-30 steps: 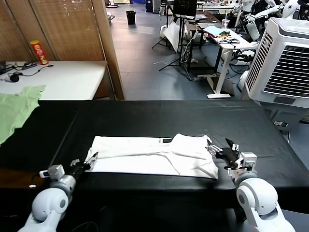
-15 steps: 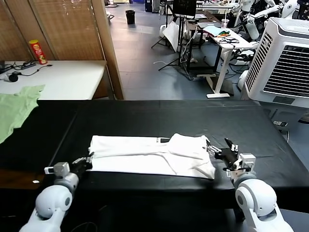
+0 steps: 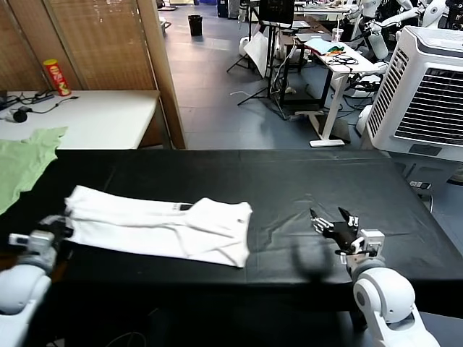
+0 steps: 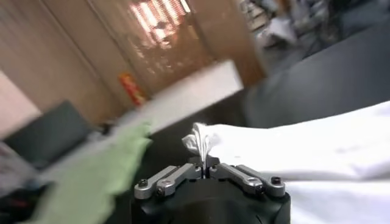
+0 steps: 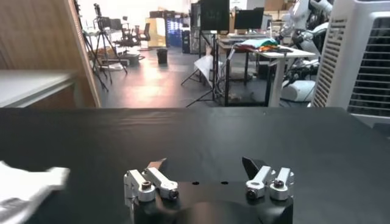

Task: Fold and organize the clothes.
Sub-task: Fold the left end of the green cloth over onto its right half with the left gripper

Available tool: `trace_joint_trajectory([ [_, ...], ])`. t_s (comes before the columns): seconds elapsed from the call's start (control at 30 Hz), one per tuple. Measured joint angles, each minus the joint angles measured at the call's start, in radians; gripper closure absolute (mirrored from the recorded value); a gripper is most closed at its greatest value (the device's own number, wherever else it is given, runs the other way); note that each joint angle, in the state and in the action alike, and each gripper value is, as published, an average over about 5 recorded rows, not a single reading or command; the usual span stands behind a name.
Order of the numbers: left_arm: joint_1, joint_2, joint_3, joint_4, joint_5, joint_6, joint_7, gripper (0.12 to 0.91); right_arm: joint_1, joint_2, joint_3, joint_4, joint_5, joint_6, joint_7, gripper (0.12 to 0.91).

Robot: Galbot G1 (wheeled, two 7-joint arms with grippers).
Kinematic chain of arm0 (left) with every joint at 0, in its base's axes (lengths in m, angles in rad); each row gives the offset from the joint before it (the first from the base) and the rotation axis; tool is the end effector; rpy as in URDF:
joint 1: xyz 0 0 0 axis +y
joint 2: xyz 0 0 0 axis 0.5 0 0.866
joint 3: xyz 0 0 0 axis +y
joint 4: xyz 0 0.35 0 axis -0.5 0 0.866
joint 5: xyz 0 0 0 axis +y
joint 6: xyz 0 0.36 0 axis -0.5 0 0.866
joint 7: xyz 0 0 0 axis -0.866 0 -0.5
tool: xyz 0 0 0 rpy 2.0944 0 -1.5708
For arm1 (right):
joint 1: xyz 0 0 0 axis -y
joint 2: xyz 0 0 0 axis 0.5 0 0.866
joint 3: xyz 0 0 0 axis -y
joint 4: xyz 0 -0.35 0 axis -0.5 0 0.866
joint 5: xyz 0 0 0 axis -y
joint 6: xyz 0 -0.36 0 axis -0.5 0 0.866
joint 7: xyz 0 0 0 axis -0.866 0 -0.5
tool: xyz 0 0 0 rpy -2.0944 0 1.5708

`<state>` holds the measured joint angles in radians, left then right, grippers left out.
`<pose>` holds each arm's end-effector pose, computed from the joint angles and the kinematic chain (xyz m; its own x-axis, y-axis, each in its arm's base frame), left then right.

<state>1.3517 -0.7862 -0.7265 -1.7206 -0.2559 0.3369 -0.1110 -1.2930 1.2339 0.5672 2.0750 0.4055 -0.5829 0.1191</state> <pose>0.2850 0.2601 -0.2562 -0.9142 -0.2990 0.2736 -0.1034 0.8248 0.5560 0.2661 -0.0712 -0.2334 -0.9414 -0.0330 0.3358 -0.0294 0.9994 0.0160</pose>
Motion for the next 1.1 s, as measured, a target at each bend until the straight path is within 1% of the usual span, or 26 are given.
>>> trace_joint_trajectory([
  [0.13, 0.014, -0.028, 0.025, -0.085, -0.011, 0.061, -0.001, 0.884, -0.014, 0.007, 0.006, 0.009, -0.011, 0.0, 0.001, 0.227],
  [0.3, 0.014, -0.115, 0.097, -0.257, -0.093, 0.152, -0.008, 0.884, -0.038, 0.009, 0.028, 0.02, -0.018, 0.006, 0.001, 0.227],
  [0.37, 0.008, -0.15, 0.136, -0.319, -0.136, 0.186, -0.017, 0.884, -0.049, 0.012, 0.039, 0.023, -0.02, 0.011, 0.001, 0.227],
  [0.47, -0.006, -0.194, 0.203, -0.393, -0.211, 0.233, -0.041, 0.884, -0.068, 0.018, 0.055, 0.028, -0.025, 0.015, 0.001, 0.227],
  [0.57, -0.023, -0.231, 0.27, -0.436, -0.282, 0.263, -0.06, 0.884, -0.083, 0.026, 0.064, 0.029, -0.033, 0.017, 0.0, 0.227],
  [0.67, -0.043, -0.266, 0.333, -0.453, -0.309, 0.269, -0.066, 0.884, -0.09, 0.034, 0.063, 0.03, -0.042, 0.017, 0.0, 0.227],
  [0.83, -0.073, -0.327, 0.418, -0.446, -0.276, 0.25, -0.063, 0.884, -0.092, 0.041, 0.054, 0.029, -0.053, 0.017, 0.0, 0.227],
  [0.93, -0.077, -0.355, 0.445, -0.432, -0.258, 0.235, -0.06, 0.884, -0.091, 0.043, 0.046, 0.025, -0.059, 0.017, 0.0, 0.227],
  [1.1, -0.076, -0.389, 0.463, -0.41, -0.236, 0.218, -0.057, 0.884, -0.086, 0.049, 0.031, 0.019, -0.067, 0.017, 0.0, 0.227],
])
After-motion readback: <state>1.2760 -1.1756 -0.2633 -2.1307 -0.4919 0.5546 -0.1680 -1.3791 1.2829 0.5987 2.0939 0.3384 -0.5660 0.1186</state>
